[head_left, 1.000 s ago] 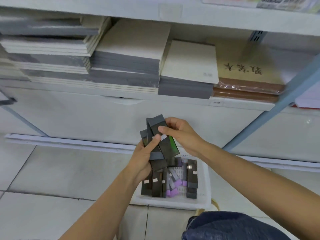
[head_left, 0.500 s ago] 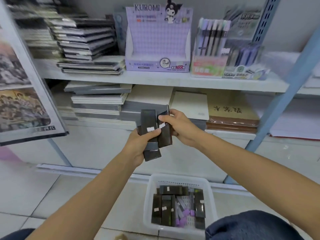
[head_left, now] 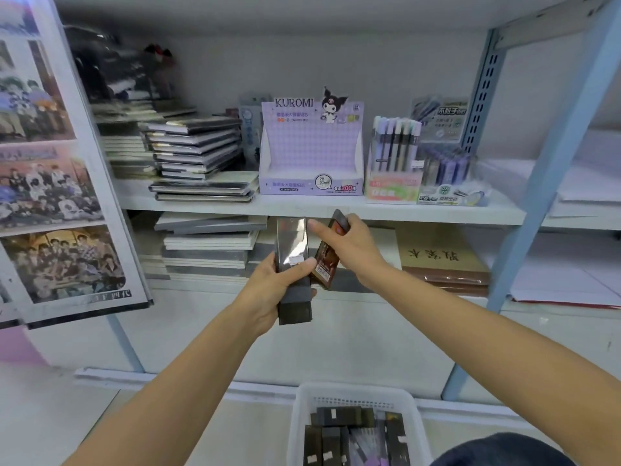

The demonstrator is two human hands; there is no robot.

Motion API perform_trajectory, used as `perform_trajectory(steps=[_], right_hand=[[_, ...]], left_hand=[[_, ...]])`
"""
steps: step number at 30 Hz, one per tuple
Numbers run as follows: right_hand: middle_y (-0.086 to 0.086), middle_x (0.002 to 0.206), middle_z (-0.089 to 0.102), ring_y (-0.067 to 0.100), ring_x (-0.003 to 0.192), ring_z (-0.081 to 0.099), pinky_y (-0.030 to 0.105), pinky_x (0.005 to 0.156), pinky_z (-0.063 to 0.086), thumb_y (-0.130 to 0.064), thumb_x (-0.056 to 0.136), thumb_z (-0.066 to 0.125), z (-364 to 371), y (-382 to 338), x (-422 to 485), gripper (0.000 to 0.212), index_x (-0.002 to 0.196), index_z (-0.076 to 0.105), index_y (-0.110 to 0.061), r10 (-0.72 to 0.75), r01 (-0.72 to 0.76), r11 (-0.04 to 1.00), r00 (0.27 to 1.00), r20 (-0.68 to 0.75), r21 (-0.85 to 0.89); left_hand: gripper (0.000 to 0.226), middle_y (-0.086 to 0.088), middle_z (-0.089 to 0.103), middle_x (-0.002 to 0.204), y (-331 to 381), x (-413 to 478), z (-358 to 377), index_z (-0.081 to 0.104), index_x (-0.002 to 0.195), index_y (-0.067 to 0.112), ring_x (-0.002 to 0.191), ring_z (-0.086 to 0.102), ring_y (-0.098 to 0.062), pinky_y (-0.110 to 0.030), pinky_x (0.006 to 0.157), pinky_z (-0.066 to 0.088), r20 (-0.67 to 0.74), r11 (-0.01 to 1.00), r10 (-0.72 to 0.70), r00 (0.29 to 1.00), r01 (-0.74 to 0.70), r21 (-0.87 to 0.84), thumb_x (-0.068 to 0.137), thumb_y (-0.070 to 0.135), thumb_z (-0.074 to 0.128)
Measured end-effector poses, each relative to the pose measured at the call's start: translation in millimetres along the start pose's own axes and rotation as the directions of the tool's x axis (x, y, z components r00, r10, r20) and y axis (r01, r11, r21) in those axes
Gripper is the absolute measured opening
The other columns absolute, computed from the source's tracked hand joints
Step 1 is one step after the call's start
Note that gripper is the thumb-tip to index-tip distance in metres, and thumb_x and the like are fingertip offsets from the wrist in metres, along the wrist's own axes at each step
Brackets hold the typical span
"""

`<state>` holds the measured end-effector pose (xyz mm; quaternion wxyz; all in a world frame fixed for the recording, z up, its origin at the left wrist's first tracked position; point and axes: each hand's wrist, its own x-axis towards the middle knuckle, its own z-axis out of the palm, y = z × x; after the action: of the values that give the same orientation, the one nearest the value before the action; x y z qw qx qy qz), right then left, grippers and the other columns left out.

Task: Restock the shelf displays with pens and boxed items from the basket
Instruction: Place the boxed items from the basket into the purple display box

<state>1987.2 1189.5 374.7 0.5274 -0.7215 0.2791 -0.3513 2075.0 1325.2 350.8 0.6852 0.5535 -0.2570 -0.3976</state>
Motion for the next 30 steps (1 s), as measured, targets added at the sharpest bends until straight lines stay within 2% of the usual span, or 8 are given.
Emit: perform_trajectory(steps=[3,7,11,14,17,21,25,30], right_hand=[[-0.006,0.075,0.052,0.008,0.067,0.053,0.023,0.062,0.044,-0.061,0.07,0.075,5,-5,6,0.051,0.082,0.047,-0.021,-0.091,0.083,0.992,0.992,-0.091,-0.094],[-0.006,0.074,0.056,0.007,0.061,0.052,0.02,0.052,0.039,-0.058,0.081,0.066,3,-14,16,0.042,0.094,0.051,-0.02,-0.032,0.037,0.997,0.997,0.07,-0.065],[0.001,0.063,0.052,0.009,0.043,0.033,0.019,0.04,0.028,-0.016,0.099,0.053,-11,-25,35,0.015,0.113,0.055,-0.013,-0.01,-0.055,0.979,0.95,0.313,0.198],[-0.002,0.076,0.066,0.008,0.05,0.048,0.018,0.046,0.036,-0.013,0.096,0.057,-16,-44,49,0.018,0.113,0.059,-0.015,-0.139,0.126,0.99,0.948,0.287,0.062],[-0.005,0.089,0.07,-0.006,0.064,0.06,0.013,0.054,0.043,-0.016,0.096,0.058,-13,-74,74,0.012,0.107,0.056,-0.02,-0.298,0.302,0.953,0.942,0.152,-0.004],[-0.006,0.092,0.065,-0.004,0.073,0.06,0.017,0.063,0.05,-0.014,0.097,0.055,-7,-100,119,0.013,0.108,0.051,-0.021,-0.508,0.504,0.857,0.861,-0.008,-0.108],[0.001,0.092,0.065,0.014,0.083,0.063,0.036,0.075,0.053,-0.014,0.096,0.057,0,-87,150,0.012,0.106,0.052,-0.016,-0.527,0.517,0.757,0.845,0.093,-0.4],[-0.003,0.096,0.065,0.019,0.091,0.065,0.041,0.08,0.056,-0.016,0.096,0.056,-3,-75,159,0.013,0.104,0.051,-0.024,-0.532,0.556,0.725,0.827,0.181,-0.406]], left_hand=[[0.052,-0.008,0.075,0.095,6,3,2,0.06,0.117,0.014,0.08,0.072,-0.019,-0.037,0.071,0.059,-0.057,0.999,0.034,0.998,-0.031,0.044,0.071,0.023,0.081],[0.038,-0.003,0.076,0.086,16,10,-7,0.062,0.106,0.018,0.075,0.072,-0.018,-0.034,0.064,0.058,-0.126,0.987,0.095,0.987,-0.078,0.139,0.074,0.024,0.082],[0.038,-0.005,0.076,0.087,32,21,-20,0.062,0.104,0.016,0.072,0.073,-0.016,-0.028,0.054,0.056,-0.146,0.989,0.096,0.985,-0.078,0.123,0.073,0.019,0.083],[0.047,-0.009,0.076,0.093,49,32,-31,0.062,0.112,0.01,0.079,0.072,-0.022,-0.037,0.069,0.058,-0.133,0.992,0.094,0.987,-0.081,0.099,0.071,0.018,0.083],[0.044,-0.01,0.075,0.085,69,49,-41,0.061,0.112,0.006,0.066,0.07,-0.018,-0.031,0.059,0.057,-0.152,0.988,0.151,0.977,-0.143,0.062,0.074,0.014,0.082],[0.036,-0.01,0.071,0.069,93,71,-54,0.062,0.106,0.007,0.057,0.067,-0.019,-0.032,0.054,0.058,-0.166,0.98,0.197,0.966,-0.189,0.062,0.076,0.014,0.08],[0.044,-0.013,0.069,0.074,107,90,-61,0.06,0.112,-0.001,0.06,0.065,-0.021,-0.033,0.056,0.057,-0.168,0.977,0.211,0.963,-0.208,0.035,0.076,0.012,0.08],[0.046,-0.013,0.073,0.082,118,110,-68,0.062,0.113,-0.002,0.065,0.068,-0.022,-0.036,0.061,0.059,-0.171,0.972,0.235,0.957,-0.229,0.052,0.075,0.014,0.082]])
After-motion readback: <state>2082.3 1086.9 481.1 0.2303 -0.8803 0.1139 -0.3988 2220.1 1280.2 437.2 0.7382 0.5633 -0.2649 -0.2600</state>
